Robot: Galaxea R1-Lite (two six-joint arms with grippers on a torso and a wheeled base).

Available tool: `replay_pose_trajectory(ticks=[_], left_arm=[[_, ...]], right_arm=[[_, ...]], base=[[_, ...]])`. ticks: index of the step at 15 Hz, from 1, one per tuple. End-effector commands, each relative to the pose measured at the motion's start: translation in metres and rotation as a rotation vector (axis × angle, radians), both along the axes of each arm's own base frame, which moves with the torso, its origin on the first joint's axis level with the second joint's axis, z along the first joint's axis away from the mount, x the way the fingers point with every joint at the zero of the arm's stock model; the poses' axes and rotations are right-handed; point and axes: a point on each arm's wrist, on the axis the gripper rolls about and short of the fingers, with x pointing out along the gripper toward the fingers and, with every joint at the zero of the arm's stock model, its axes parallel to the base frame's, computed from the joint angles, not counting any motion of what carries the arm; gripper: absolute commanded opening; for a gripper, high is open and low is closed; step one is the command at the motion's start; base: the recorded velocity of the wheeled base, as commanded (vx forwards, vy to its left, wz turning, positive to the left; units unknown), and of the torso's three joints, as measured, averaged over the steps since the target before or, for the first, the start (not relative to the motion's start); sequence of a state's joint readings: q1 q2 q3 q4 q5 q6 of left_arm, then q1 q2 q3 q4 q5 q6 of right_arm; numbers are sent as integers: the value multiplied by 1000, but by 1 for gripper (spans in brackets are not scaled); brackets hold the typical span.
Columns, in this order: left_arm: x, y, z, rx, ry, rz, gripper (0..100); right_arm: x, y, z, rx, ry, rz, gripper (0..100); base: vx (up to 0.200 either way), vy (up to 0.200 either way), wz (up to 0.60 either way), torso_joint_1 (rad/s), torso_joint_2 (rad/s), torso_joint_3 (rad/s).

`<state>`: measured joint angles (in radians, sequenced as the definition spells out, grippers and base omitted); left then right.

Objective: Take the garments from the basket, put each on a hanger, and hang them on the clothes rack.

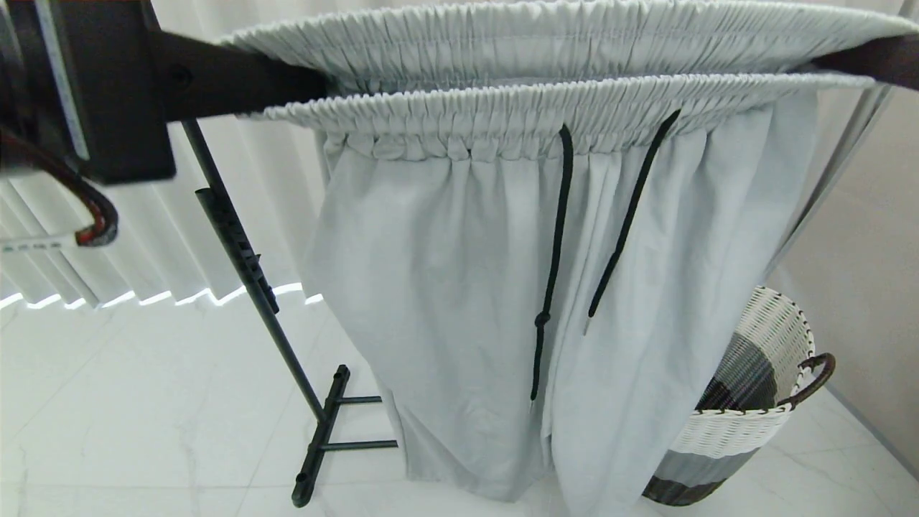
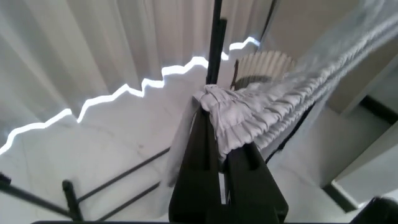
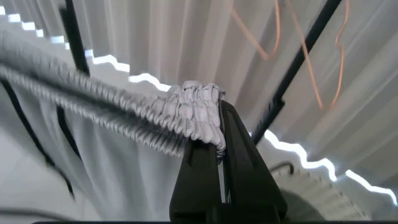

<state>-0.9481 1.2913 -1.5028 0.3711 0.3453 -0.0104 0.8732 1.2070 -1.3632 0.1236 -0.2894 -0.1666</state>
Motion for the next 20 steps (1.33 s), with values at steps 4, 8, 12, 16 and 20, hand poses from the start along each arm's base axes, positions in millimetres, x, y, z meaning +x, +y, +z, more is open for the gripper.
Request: replay_pose_trajectory(ticks=[4, 8, 12, 16, 20], left_arm=[[25, -14, 23, -48, -41, 59, 0], [41, -10, 24, -43, -37, 37, 0], [44, -14, 21, -39, -25, 37, 0], [31, -1, 19, -25, 24, 42, 0], [-7, 23, 15, -22, 145, -7, 0]], right_arm=[[-50, -48, 4, -97, 75, 129, 0], [-64, -57, -7, -168, 126, 236, 0], [-67, -49, -11, -203, 141, 320, 0], [-62, -44, -4, -177, 130, 282, 0], [-32, -26, 23, -56, 47, 83, 0]], base=[[0, 0, 0, 0, 0, 0], [0, 0, 0, 0, 0, 0], [0, 0, 0, 0, 0, 0], [0, 0, 0, 0, 0, 0], [0, 0, 0, 0, 0, 0]])
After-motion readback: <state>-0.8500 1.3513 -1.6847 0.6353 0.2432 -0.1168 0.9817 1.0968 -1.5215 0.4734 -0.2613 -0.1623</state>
